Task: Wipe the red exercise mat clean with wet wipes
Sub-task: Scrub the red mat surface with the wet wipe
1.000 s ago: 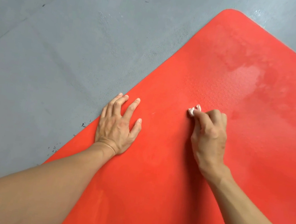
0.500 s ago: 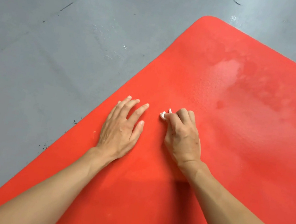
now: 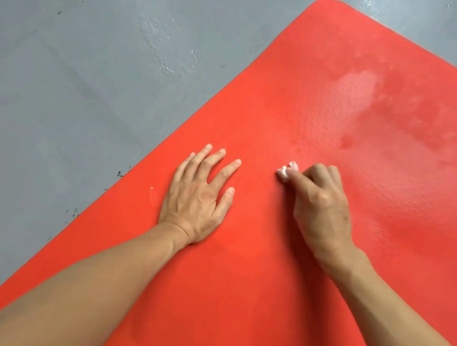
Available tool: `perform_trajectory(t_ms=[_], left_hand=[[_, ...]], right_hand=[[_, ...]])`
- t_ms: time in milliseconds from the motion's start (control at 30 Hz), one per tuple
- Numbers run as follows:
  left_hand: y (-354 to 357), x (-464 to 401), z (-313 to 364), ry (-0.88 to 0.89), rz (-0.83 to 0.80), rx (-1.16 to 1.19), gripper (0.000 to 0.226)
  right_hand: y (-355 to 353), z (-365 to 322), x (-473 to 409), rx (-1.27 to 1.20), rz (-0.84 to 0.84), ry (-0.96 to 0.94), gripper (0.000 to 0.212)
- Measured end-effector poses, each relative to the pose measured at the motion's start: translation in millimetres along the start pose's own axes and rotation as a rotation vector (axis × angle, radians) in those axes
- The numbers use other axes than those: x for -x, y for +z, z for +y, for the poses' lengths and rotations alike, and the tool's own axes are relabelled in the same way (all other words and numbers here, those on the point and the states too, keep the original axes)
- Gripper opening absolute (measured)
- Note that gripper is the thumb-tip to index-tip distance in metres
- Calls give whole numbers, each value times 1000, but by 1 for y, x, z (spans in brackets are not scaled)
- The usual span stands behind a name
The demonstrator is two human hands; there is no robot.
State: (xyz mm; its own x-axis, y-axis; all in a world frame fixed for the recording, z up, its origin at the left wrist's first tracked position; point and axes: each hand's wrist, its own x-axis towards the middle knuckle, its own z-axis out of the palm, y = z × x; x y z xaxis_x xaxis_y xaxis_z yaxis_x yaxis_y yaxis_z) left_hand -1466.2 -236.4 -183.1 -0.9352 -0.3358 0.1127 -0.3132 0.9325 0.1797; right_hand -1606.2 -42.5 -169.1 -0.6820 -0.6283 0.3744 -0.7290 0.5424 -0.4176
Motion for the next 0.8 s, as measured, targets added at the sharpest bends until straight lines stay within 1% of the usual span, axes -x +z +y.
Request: perform_trajectory(t_ms=[67, 100, 133, 167, 233, 267, 300, 333, 367, 433, 467, 500, 533, 567, 633, 700, 733, 767, 800], left_hand=[[0, 0, 0, -8, -3, 7, 55], [0, 1, 0, -9, -4, 2, 55], [0, 1, 0, -7, -6, -2, 55], [-1, 1, 0, -5, -8, -3, 56], [-1, 0, 1, -7, -9, 0, 56], [-1, 1, 1, -8, -9, 0, 56], [-1, 1, 1, -7, -8, -2, 56], [-1, 0, 1, -6, -9, -2, 56], [-1, 0, 1, -5, -8, -2, 56], [0, 0, 1, -3, -8, -4, 55], [0, 1, 1, -3, -7, -6, 55], [0, 1, 0, -3, -5, -9, 55], [0, 0, 0, -3, -4, -12, 55], [0, 0, 0, -3, -2, -13, 55], [0, 0, 0, -7, 2, -17, 56], [-1, 0, 1, -10, 3, -18, 56], [-1, 0, 1, -10, 1, -20, 56], [0, 0, 1, -9, 0, -21, 56], [0, 0, 0, -9, -1, -21, 56]], right_hand=[[-6, 12, -6, 55, 71, 209, 18], [-4, 4, -2, 41, 83, 249, 19], [-1, -10, 5, 7, 69, 238, 21], [2, -26, 15, -42, 28, 178, 22], [5, -53, 38, -124, -110, -10, 30], [3, -56, 44, -129, -180, -98, 35], [-1, -47, 42, -123, -212, -160, 37], [-5, -32, 35, -99, -199, -162, 35], [-9, -16, 29, -61, -142, -105, 30], [-19, 16, 15, 46, -3, 107, 21], [-22, 22, 13, 74, 29, 218, 19], [-21, 18, 14, 80, 52, 282, 19], [-17, 7, 19, 60, 59, 292, 20], [-13, -9, 28, 15, 38, 247, 21], [-7, -40, 49, -91, -67, 61, 27], [-9, -44, 57, -108, -162, -99, 35], [-11, -34, 51, -95, -167, -115, 34], [-12, -20, 45, -73, -129, -72, 29], [-15, -5, 37, -41, -68, 22, 24]])
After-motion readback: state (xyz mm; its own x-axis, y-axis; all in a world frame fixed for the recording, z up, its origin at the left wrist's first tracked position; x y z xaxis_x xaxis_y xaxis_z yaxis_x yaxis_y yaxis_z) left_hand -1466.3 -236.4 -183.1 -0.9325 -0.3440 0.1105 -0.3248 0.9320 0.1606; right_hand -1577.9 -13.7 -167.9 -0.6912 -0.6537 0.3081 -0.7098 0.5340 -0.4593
